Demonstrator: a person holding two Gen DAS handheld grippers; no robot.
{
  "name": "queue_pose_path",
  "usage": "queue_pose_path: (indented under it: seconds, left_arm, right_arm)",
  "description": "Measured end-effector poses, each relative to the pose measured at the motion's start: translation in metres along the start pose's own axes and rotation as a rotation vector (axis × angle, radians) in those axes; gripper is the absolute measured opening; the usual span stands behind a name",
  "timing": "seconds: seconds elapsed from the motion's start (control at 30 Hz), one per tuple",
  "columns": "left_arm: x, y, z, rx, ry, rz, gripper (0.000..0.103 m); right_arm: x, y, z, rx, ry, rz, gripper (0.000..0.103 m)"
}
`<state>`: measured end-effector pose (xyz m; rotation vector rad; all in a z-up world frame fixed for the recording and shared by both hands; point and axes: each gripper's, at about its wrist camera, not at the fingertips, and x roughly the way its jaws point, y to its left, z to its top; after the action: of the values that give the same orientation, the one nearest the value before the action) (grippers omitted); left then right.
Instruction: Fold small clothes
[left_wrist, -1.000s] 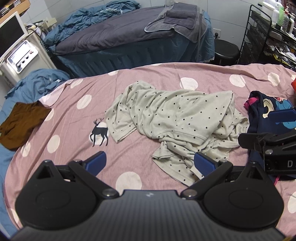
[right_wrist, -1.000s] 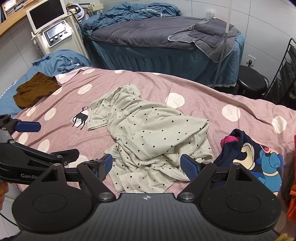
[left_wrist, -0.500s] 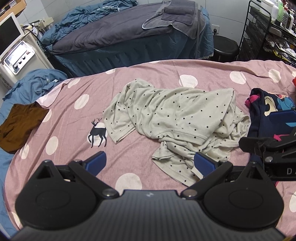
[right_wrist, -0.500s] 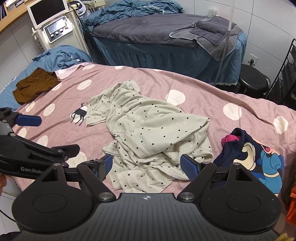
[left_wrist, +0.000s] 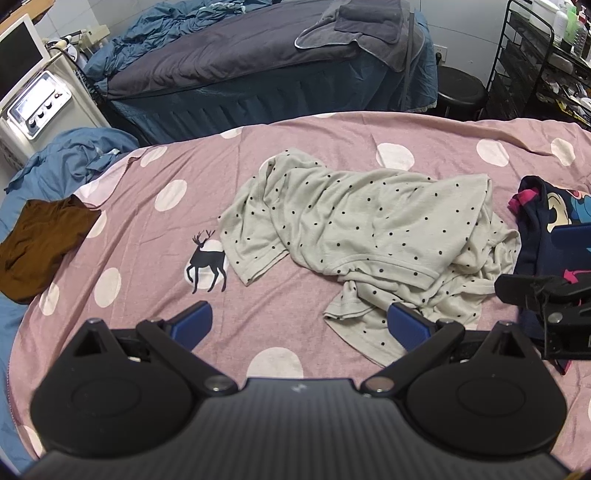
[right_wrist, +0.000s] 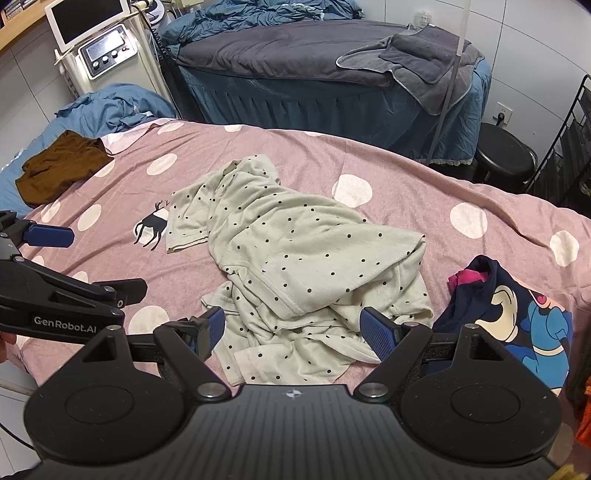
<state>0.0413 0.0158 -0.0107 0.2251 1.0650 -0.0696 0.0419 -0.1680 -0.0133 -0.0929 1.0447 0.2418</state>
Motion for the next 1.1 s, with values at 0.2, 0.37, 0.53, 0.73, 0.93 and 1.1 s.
queue_pose_path:
  seconds: [0.2, 0.37, 0.53, 0.73, 0.93, 1.1]
  left_arm:
    - [0.019, 0.016, -0.009, 0.001, 0.014, 0.029, 0.103]
    - [0.038, 0.034, -0.028, -0.004, 0.011, 0.025, 0.103]
    - [0.058, 0.03, -0.038, 0.118, -0.058, 0.011, 0.102]
    - [0.085, 0.042, -0.027, 0.106, -0.097, -0.133, 0.082]
    - [0.141, 0.055, 0.0, -0.06, -0.032, -0.309, 0.081]
    - [0.193, 0.035, 0.01, -0.056, 0.045, -0.321, 0.074]
  right_arm:
    - [0.004, -0.006, -0.006, 0.02, -0.037, 0.042, 0.103]
    - [0.013, -0.006, -0.025, -0.037, -0.048, 0.069, 0.103]
    - [0.029, 0.008, -0.038, -0.191, -0.048, 0.076, 0.103]
    - [0.055, 0.018, -0.032, -0.243, -0.032, 0.085, 0.103]
    - [0.083, 0.016, -0.026, -0.249, -0.013, 0.042, 0.098]
    - [0.089, 0.009, -0.03, -0.182, 0.014, 0.024, 0.097]
